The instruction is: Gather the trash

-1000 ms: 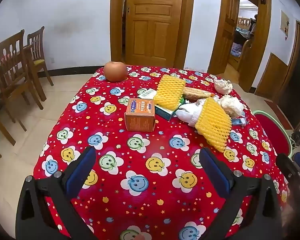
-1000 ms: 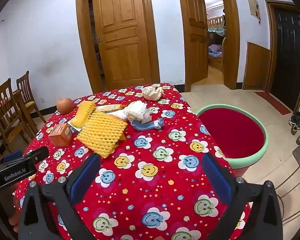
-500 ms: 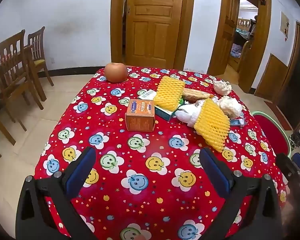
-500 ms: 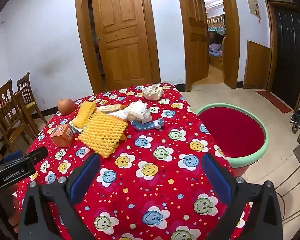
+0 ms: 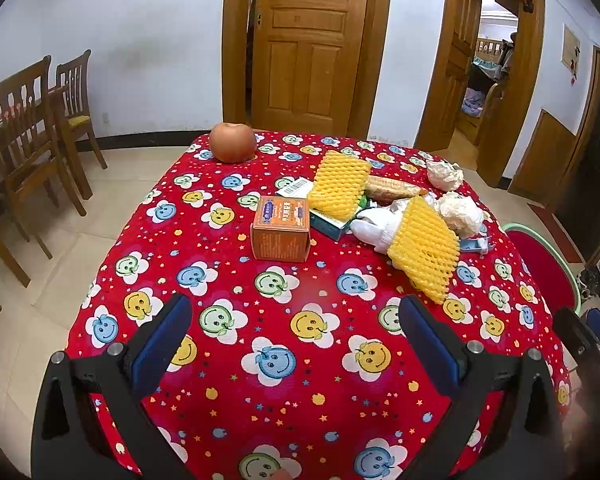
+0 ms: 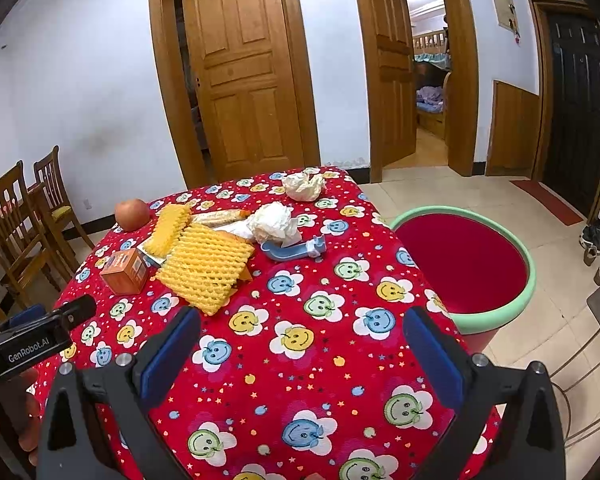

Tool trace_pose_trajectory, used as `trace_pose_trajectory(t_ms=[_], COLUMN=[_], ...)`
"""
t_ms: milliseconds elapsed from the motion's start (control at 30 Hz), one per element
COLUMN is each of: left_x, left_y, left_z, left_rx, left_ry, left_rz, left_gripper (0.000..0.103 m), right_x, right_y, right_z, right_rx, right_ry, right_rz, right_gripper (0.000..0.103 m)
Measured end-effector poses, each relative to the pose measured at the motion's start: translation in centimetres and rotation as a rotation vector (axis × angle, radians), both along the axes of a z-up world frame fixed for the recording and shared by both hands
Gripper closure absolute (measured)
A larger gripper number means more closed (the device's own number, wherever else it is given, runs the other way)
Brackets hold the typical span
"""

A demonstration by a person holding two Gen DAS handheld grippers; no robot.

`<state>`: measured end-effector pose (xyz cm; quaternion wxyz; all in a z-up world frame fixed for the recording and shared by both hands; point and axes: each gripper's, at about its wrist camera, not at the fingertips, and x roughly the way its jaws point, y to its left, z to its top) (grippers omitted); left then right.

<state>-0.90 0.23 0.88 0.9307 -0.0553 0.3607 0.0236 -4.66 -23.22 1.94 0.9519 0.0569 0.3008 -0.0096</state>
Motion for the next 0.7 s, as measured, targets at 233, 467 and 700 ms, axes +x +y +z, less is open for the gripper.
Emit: trace_pose_trajectory(t_ms=[233,467,700], left_x=[-0.01,-0.02,-0.04], left_y=[-0.02,0.03,0.04], left_z=[0.00,-0.01,0.02], left_rx=[0.002,0.000,0.002], left_ry=[-0.001,-0.001,-0.001], left_rz=[-0.001,0.000,0.000], left_gripper=[0.002,0.001,0.001], right_x=[-0.02,-0.07,-0.11], right_y=[0.00,0.01,-0.03], right_z=[0.02,0.03,-0.01], right_rx=[0.001,0.002,0.004], right_ry=[0.000,0.000,0.002], right_rz=[0.000,0.001,0.000], right_gripper=[0.000,0.000,0.000])
